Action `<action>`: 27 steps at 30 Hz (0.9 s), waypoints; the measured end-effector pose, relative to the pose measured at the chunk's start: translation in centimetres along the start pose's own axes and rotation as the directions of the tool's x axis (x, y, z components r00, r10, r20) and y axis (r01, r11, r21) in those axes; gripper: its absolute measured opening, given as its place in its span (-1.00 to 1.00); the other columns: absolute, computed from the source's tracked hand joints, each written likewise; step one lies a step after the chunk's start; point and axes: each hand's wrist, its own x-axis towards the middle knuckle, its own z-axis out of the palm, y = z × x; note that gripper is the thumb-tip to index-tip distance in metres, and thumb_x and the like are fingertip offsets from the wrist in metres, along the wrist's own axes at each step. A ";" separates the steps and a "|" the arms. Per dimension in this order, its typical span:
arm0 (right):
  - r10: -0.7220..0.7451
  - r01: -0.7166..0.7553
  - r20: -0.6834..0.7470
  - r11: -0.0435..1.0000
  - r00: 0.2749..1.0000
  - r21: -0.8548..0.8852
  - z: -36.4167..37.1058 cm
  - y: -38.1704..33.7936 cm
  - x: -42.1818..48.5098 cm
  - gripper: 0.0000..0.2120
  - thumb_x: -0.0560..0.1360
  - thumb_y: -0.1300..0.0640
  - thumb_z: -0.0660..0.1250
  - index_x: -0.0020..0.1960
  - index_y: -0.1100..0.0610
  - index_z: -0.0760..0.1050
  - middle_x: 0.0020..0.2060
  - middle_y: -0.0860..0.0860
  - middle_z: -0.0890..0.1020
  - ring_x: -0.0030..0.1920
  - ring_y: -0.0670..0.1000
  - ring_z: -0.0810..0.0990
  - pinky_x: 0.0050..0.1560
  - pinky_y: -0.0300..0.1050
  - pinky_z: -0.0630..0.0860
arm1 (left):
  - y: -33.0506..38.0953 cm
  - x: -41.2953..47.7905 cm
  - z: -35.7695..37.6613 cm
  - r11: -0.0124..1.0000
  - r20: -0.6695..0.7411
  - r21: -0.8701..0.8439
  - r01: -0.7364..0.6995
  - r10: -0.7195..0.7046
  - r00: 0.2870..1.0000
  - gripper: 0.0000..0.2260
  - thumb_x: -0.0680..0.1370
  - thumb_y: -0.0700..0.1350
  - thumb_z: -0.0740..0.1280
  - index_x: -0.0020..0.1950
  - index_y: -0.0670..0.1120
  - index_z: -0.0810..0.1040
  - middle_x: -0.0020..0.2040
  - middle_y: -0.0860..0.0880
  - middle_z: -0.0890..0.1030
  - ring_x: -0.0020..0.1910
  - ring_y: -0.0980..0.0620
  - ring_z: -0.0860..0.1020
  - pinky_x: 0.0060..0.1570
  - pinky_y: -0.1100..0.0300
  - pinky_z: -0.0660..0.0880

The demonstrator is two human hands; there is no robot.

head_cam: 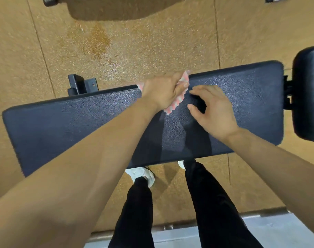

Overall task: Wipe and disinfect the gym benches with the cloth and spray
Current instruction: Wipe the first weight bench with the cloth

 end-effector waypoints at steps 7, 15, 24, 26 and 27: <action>-0.038 0.037 0.006 0.999 0.999 0.031 -0.9 -0.8 5.7 -0.67 0.53 0.09 0.36 0.27 0.17 0.56 0.20 0.06 0.61 0.24 0.11 0.49 0.26 -0.19 0.32 | -0.5 -4.0 -1.2 0.944 -0.261 -0.305 0.125 -0.209 0.943 -0.44 0.65 0.11 0.22 0.63 -0.03 0.28 0.51 -0.07 0.47 0.47 -0.10 0.41 0.43 -0.07 0.33; -0.199 0.349 0.562 0.921 0.803 -0.172 2.9 -3.5 11.2 -0.48 0.65 -0.25 0.09 0.58 -0.17 0.17 0.28 0.09 0.56 0.30 0.18 0.51 0.23 0.18 0.47 | 0.2 -10.9 1.9 0.834 -0.275 -0.244 0.495 -0.549 0.789 -0.39 0.51 0.11 0.42 0.48 -0.16 0.44 0.52 -0.16 0.42 0.54 -0.21 0.32 0.45 -0.12 0.34; -0.086 0.340 0.592 0.880 0.801 -0.331 -1.4 2.4 9.7 -0.40 0.61 -0.38 -0.08 0.60 -0.20 0.10 0.51 0.00 0.40 0.45 0.22 0.40 0.39 0.31 0.30 | 0.5 -10.5 0.7 0.822 -0.165 -0.217 0.526 -0.562 0.811 -0.36 0.55 0.17 0.45 0.51 -0.14 0.40 0.58 -0.15 0.32 0.60 -0.21 0.20 0.47 -0.20 0.36; -0.040 0.318 0.593 0.871 0.805 -0.374 -2.9 3.5 9.1 -0.40 0.61 -0.39 -0.10 0.60 -0.23 0.05 0.53 0.00 0.36 0.46 0.26 0.37 0.41 0.33 0.24 | 0.7 -10.3 0.2 0.821 -0.133 -0.180 0.542 -0.566 0.814 -0.36 0.57 0.18 0.43 0.52 -0.13 0.38 0.58 -0.16 0.31 0.59 -0.22 0.19 0.45 -0.20 0.37; -0.023 0.307 0.584 0.867 0.811 -0.393 -3.6 4.1 8.8 -0.39 0.61 -0.40 -0.11 0.60 -0.24 0.04 0.53 0.00 0.35 0.46 0.28 0.36 0.42 0.34 0.23 | 0.8 -10.3 -0.1 0.818 -0.119 -0.166 0.550 -0.570 0.813 -0.37 0.57 0.18 0.43 0.52 -0.13 0.38 0.57 -0.17 0.31 0.59 -0.22 0.20 0.44 -0.20 0.39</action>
